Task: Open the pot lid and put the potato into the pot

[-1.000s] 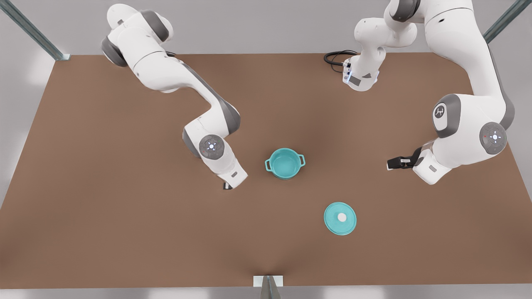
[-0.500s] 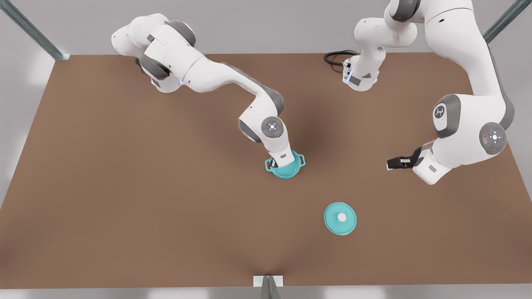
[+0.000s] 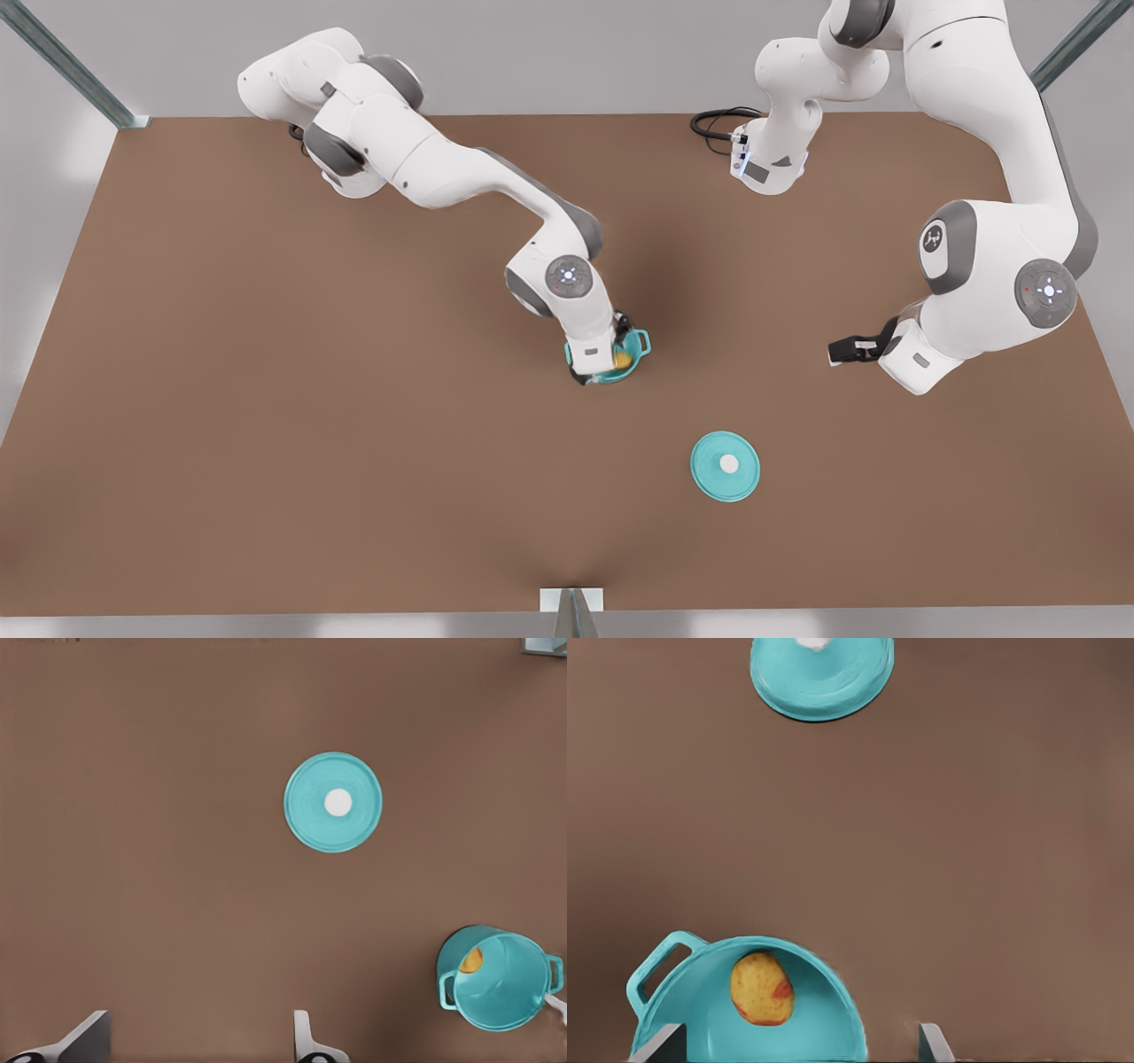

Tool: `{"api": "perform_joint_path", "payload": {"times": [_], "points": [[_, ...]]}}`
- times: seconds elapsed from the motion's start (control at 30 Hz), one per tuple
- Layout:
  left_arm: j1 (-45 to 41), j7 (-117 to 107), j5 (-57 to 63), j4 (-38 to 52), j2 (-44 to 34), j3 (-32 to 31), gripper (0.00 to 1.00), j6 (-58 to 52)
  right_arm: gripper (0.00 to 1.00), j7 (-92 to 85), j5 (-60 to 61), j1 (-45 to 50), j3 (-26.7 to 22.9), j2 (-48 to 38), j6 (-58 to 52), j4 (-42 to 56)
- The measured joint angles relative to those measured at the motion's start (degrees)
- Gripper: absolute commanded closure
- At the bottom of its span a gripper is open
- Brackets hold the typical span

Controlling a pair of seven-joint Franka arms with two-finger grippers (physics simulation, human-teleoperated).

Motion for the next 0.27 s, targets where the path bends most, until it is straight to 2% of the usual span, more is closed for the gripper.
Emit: {"api": "perform_joint_path", "payload": {"times": [0.1, 0.17, 0.27], "points": [[0.0, 0.0, 0.0, 0.0, 0.0, 0.0, 0.00, 0.0, 0.00, 1.2, 0.7, -20.1, -0.8, -8.3, -8.2, 0.0], [0.0, 0.0, 0.0, 0.1, 0.0, 0.0, 0.00, 0.0, 0.00, 0.1, 0.9, -32.4, -0.5, -10.4, -14.5, -0.4], [0.1, 0.0, -0.1, 0.1, 0.0, 0.0, 0.00, 0.0, 0.00, -2.3, 1.2, -40.5, -0.6, -12.4, -22.3, -3.5]]}}
